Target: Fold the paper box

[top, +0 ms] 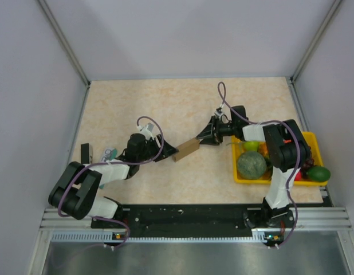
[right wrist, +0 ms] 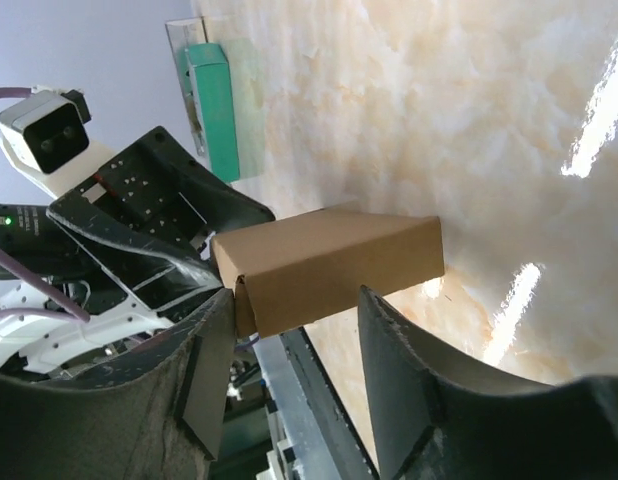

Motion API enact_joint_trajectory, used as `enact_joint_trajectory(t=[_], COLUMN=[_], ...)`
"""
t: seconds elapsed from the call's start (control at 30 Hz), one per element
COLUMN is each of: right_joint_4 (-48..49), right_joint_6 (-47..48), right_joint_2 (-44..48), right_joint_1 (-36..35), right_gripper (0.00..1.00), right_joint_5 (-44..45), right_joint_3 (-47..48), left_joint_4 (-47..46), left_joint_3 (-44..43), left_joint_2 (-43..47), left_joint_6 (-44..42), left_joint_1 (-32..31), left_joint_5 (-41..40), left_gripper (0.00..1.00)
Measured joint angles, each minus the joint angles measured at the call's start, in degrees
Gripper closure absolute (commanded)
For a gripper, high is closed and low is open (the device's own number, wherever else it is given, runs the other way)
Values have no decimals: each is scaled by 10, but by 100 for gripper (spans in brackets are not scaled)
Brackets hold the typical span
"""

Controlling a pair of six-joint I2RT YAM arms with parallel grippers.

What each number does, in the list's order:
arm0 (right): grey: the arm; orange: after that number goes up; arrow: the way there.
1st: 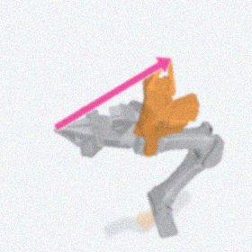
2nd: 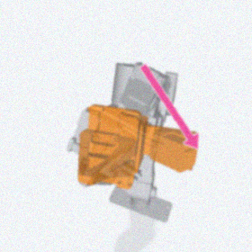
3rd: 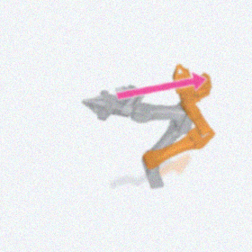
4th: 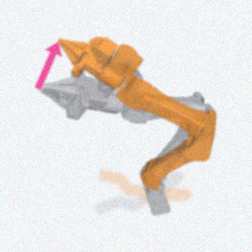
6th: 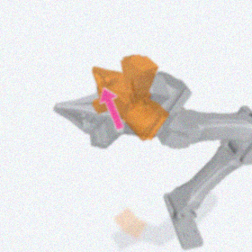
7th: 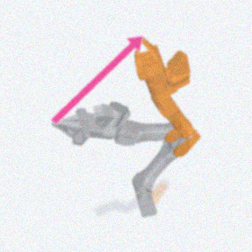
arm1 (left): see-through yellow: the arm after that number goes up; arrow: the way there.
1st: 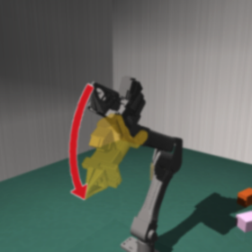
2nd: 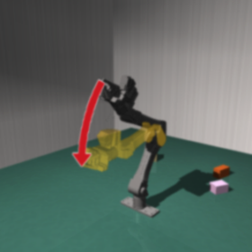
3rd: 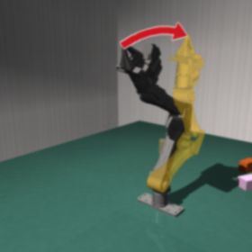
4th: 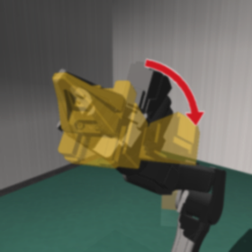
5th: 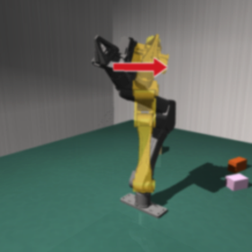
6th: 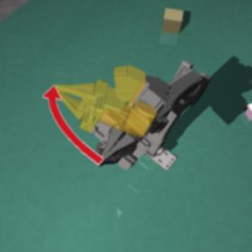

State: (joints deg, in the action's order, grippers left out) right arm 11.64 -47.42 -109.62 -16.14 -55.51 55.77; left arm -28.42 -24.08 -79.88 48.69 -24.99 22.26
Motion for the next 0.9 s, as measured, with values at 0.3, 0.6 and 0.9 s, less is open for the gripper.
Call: enact_joint_trajectory(t=[0.3, 0.6, 0.9], right_joint_4=[30, 72, 8], right_joint_6=[0, -19, 4], right_joint_2=[-6, -6, -4], right_joint_1=[2, 5, -2], right_gripper=[85, 78, 60], right_joint_5=[-23, -30, -9], right_joint_3=[-7, -23, 5], left_joint_4=[73, 123, 204], left_joint_3=[0, -1, -74], left_joint_2=[43, 75, 115], left_joint_6=[-15, -20, -43], left_joint_1=[3, 31, 66], left_joint_5=[-10, 9, 24], left_gripper=[20, 13, 13])
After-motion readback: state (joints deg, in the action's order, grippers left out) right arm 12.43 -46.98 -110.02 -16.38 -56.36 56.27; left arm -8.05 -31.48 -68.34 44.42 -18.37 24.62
